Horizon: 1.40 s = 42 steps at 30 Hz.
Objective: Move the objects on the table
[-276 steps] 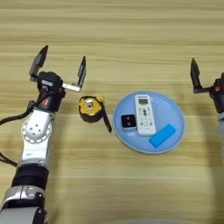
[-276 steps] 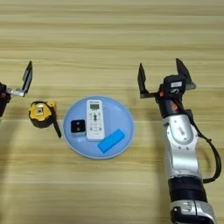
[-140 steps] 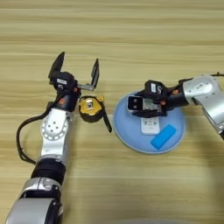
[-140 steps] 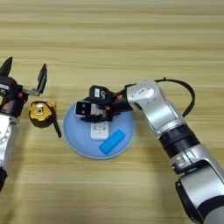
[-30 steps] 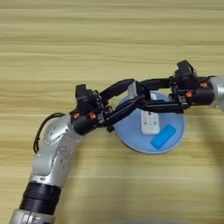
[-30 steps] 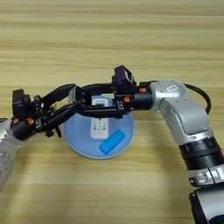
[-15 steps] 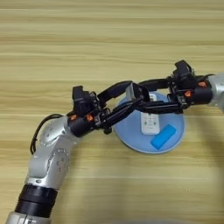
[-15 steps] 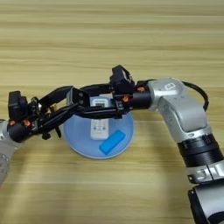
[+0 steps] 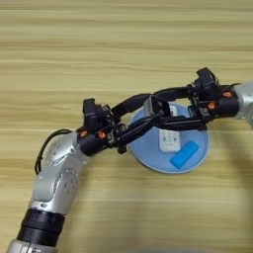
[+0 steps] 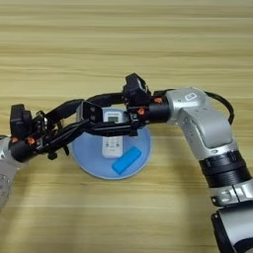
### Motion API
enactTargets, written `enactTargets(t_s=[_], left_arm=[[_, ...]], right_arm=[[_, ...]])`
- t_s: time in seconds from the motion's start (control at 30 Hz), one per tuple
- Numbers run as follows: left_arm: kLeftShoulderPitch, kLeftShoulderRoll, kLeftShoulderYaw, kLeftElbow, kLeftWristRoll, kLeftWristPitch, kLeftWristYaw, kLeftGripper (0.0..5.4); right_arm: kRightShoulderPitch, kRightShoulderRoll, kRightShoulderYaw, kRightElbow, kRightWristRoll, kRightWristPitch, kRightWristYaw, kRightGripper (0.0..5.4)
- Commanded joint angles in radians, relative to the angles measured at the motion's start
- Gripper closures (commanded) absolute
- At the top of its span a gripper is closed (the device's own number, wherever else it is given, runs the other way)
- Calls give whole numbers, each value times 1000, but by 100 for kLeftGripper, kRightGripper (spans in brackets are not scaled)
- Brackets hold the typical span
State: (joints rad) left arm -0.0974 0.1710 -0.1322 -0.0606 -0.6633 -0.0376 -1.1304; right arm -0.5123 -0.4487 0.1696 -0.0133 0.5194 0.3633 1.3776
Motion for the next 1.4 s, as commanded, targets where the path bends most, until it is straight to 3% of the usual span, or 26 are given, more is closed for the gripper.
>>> enactTargets(t_s=[0.03, 0.53, 0.9, 1.07, 1.4], left_arm=[[2, 3, -21, 3, 24, 9, -15, 290], [1, -1, -19, 11, 32, -3, -10, 290], [-1, -3, -13, 15, 37, -2, -15, 290], [-4, -2, -13, 21, 44, -6, -13, 290], [-11, 12, -7, 39, 78, -17, -5, 290]], right_arm=[[-36, 14, -3, -12, 18, 2, -4, 165], [15, -21, -26, -55, 34, -15, 17, 1], [66, -55, -56, -103, 50, -38, 14, 0], [81, -62, -98, -120, 85, -31, -1, 0], [126, -26, -218, -152, 163, -47, -121, 0]])
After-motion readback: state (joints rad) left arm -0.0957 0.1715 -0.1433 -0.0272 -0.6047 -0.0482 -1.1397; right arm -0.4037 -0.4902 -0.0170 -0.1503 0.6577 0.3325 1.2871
